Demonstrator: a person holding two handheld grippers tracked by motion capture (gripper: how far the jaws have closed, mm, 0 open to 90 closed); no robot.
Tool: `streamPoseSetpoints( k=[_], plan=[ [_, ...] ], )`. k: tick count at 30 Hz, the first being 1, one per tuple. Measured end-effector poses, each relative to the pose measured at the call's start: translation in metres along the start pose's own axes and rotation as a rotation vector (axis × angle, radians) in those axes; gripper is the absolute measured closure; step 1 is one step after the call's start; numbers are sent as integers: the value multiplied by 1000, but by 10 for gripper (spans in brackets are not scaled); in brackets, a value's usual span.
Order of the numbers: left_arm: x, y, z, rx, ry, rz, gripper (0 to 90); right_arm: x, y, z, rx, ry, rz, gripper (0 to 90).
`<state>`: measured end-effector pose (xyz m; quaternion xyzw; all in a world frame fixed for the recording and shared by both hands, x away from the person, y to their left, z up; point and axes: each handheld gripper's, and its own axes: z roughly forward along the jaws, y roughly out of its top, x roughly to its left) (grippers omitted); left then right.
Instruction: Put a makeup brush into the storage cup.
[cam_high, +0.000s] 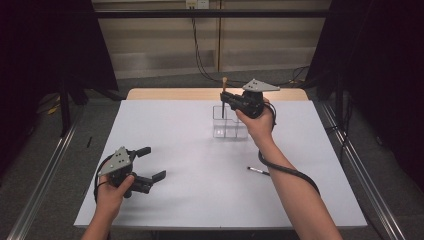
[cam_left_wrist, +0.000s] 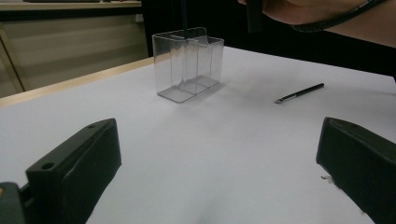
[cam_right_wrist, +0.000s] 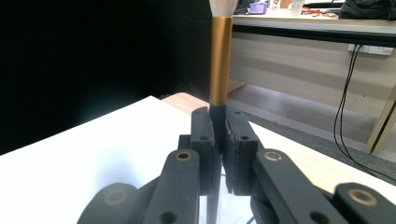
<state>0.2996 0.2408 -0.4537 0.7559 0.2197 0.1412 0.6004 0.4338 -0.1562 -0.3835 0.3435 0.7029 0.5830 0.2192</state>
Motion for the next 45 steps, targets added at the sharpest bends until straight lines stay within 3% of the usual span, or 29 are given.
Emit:
streamPoseSetpoints(
  k=[37,39,45],
  plan=[
    [-1,0,1,5,-5,13,0,0,-24,6,37,-6,-9,837],
    [-1,0,1,5,-5,12,0,0,-23,6,33,-6,-8,790],
    [-1,0,2,8,-7,12,0,0,-20,0,10,1,11,515]
  ],
)
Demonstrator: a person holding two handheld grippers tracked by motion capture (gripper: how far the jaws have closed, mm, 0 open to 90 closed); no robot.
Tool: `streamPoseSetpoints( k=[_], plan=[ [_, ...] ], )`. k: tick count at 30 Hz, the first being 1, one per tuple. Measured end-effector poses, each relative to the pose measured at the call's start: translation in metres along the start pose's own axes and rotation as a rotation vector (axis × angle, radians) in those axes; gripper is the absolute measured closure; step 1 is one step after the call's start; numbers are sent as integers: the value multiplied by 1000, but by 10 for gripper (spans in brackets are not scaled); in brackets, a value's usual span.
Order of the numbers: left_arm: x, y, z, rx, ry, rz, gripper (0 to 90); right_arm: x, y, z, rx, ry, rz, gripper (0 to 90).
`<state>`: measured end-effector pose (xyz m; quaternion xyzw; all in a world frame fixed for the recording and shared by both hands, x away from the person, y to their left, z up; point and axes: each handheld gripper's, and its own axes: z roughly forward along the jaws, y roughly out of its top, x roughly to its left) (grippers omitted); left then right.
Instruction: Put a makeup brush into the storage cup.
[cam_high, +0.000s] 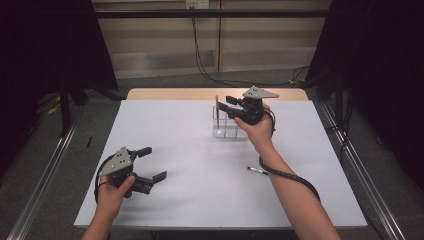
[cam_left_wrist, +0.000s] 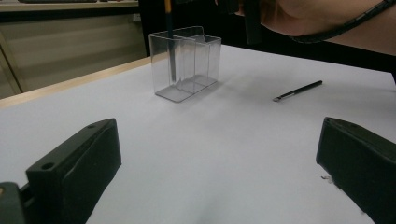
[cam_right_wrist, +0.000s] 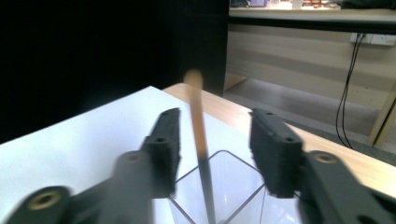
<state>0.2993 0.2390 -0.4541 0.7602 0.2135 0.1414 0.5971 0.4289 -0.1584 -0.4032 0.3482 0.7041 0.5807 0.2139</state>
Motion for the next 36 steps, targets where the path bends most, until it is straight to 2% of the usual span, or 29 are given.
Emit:
streamPoseSetpoints(
  k=[2,6,13,16,24,36],
  plan=[
    [0,0,0,0,1,2,0,-1,0,-4,-18,3,-10,447],
    [0,0,1,2,1,2,0,-3,-1,-10,-33,23,14,342],
    [-1,1,1,3,4,7,0,-3,-7,-21,-24,43,2,230],
    [-1,1,1,4,4,8,0,-2,-10,-25,-8,50,-13,202],
    [-1,2,2,6,3,10,0,0,-15,-37,-16,71,-7,148],
    [-1,3,3,7,4,15,0,9,-20,-53,-12,102,-53,69]
  ],
)
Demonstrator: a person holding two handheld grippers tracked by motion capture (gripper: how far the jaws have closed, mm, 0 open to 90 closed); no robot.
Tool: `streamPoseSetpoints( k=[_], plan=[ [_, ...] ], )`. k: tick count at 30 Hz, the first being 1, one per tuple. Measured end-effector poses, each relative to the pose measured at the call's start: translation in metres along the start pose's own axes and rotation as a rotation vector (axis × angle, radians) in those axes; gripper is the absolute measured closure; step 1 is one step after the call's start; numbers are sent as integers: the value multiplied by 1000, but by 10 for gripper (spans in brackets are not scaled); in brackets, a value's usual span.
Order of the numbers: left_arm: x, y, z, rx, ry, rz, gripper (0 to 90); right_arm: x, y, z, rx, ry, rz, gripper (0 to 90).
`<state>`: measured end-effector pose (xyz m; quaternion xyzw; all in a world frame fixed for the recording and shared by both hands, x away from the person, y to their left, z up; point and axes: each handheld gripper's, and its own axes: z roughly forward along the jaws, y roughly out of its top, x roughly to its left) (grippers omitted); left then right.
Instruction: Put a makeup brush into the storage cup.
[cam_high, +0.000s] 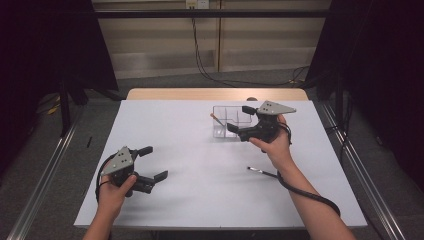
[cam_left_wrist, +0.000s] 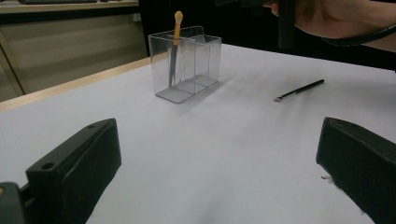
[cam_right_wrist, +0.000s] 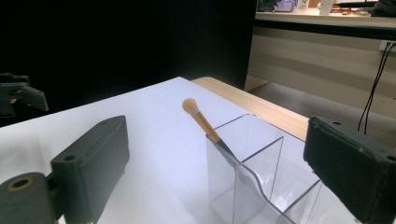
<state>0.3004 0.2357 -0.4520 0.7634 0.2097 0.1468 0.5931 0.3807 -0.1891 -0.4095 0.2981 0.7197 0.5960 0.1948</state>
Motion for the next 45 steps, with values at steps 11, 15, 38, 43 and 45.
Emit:
streamPoseSetpoints(
  k=[11,15,38,43,45],
  plan=[
    [1,0,0,0,3,3,0,-3,-7,-18,-1,3,15,31],
    [1,-1,-1,-1,4,3,0,-4,-10,-23,1,0,16,27],
    [2,-3,-4,-3,16,-1,0,-3,-26,-53,20,2,16,8],
    [1,-3,-4,0,16,-3,0,-3,-29,-60,20,-2,20,8],
    [1,-3,-5,-1,14,-2,0,-3,-29,-63,19,-2,19,8]
  ],
)
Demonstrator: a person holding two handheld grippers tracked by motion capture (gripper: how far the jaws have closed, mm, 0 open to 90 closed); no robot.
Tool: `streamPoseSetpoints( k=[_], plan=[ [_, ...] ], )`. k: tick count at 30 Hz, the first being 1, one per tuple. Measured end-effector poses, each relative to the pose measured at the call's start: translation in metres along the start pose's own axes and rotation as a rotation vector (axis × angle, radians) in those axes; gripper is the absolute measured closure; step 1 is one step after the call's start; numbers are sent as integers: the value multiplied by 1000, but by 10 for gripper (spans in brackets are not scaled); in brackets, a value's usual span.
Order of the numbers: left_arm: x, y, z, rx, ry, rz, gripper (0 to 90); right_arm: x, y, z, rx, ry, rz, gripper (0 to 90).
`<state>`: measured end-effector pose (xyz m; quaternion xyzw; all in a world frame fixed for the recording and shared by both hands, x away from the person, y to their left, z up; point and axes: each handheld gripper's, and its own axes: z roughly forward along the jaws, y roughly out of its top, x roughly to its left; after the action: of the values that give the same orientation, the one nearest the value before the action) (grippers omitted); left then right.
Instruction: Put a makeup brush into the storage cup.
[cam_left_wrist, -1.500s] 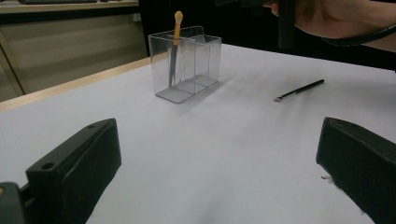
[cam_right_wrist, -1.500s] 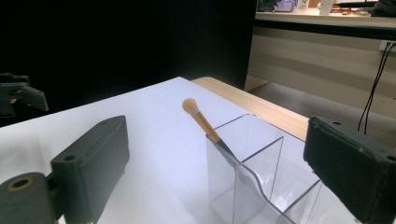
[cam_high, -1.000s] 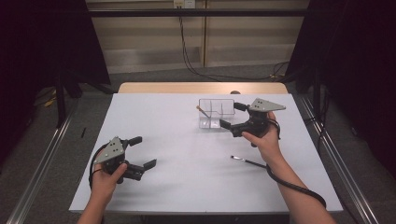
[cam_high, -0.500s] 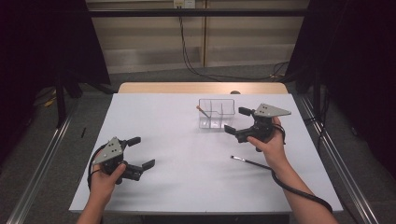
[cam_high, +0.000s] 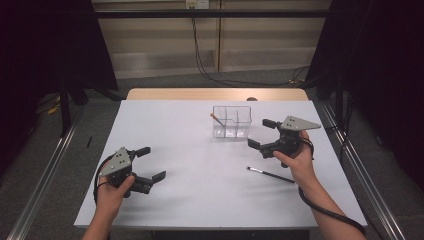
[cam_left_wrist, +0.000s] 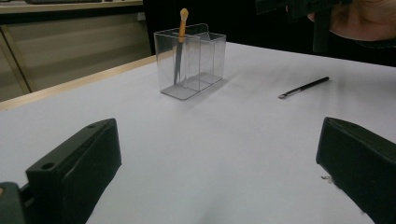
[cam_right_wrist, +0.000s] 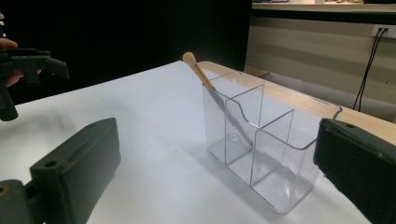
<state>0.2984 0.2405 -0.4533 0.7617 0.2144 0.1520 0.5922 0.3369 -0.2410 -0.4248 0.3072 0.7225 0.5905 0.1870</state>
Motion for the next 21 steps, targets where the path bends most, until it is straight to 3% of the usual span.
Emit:
streamPoseSetpoints(
  k=[21],
  plan=[
    [-1,0,1,4,0,2,0,-1,-15,-29,12,-18,9,7]
  ],
)
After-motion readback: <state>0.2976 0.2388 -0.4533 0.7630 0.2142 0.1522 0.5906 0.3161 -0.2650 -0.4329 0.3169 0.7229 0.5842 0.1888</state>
